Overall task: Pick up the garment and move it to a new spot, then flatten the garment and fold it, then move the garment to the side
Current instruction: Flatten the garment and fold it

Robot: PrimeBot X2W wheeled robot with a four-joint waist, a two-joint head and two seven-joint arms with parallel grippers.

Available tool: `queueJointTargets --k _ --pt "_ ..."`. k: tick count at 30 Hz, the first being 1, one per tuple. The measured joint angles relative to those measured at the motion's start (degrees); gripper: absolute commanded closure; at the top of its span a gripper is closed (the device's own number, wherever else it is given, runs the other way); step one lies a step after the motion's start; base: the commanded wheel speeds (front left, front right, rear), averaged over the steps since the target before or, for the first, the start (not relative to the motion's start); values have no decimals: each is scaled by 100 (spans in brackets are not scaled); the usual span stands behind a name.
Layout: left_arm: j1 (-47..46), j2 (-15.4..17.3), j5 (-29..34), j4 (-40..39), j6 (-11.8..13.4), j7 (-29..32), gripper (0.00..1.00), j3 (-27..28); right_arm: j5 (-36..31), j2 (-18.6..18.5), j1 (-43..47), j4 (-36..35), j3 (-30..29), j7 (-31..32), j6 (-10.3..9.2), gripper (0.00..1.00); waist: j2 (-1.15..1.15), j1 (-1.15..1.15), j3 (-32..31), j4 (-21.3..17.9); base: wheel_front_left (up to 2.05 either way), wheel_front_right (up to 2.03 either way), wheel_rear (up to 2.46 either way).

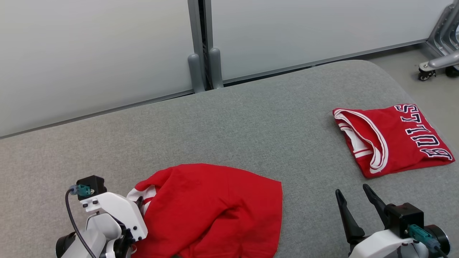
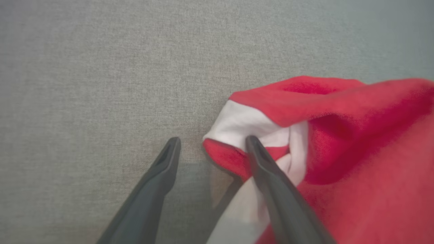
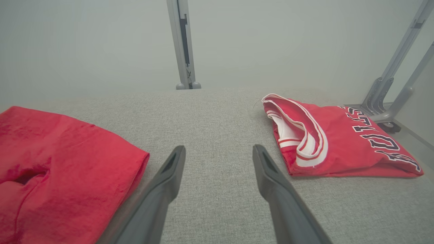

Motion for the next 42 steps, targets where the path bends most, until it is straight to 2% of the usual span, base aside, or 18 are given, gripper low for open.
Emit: queueJointTargets --k 3,4,5,6,7,13,20,26,30,33,39,42 --pt "-87 -62 -21 135 -220 -253 0 62 -3 0 -2 -15 -4 0 0 0 0 0 38 -44 0 0 0" --pt "-152 -77 -23 224 -261 -298 26 65 -3 0 -5 -15 1 0 0 0 0 0 45 -56 0 0 0" --pt "-188 -87 -23 316 -308 -330 84 67 -3 0 -7 -13 16 0 0 0 0 0 44 -69 0 0 0" --pt "-203 -115 -33 403 -377 -374 100 68 -3 0 -11 -12 30 0 0 0 0 0 37 -82 0 0 0" --pt "-203 -115 -33 403 -377 -374 100 68 -3 0 -11 -12 30 0 0 0 0 0 37 -82 0 0 0" --pt "-515 -235 68 508 -811 -857 100 -15 -46 0 -59 -29 19 -1 0 0 0 0 -15 -109 0 0 0" --pt "-1363 -621 519 -468 -1154 -1532 100 -304 -97 0 -16 -51 -29 2 0 0 0 0 -119 -8 0 0 0" --pt "-2131 -755 1247 -1642 -1028 -1490 100 -829 -90 0 2 -55 63 30 0 0 0 0 -245 72 0 0 0" --pt "-2379 -961 1274 -2470 -1096 -1618 100 -900 -81 0 10 -49 87 32 0 0 0 0 -293 108 0 0 0" --pt "-2336 -1045 1157 -2777 -1177 -1720 100 -935 -74 -1 60 -27 66 22 0 0 0 0 -306 179 0 0 0" --pt "-1355 -660 1180 -2047 -1024 -1437 100 -1299 -30 -1 59 -22 76 -1 0 0 0 0 -277 329 0 0 0" --pt "-697 -481 1023 -1600 -981 -1060 100 -1543 -24 0 58 -20 75 -4 0 0 0 0 -248 393 0 0 0"
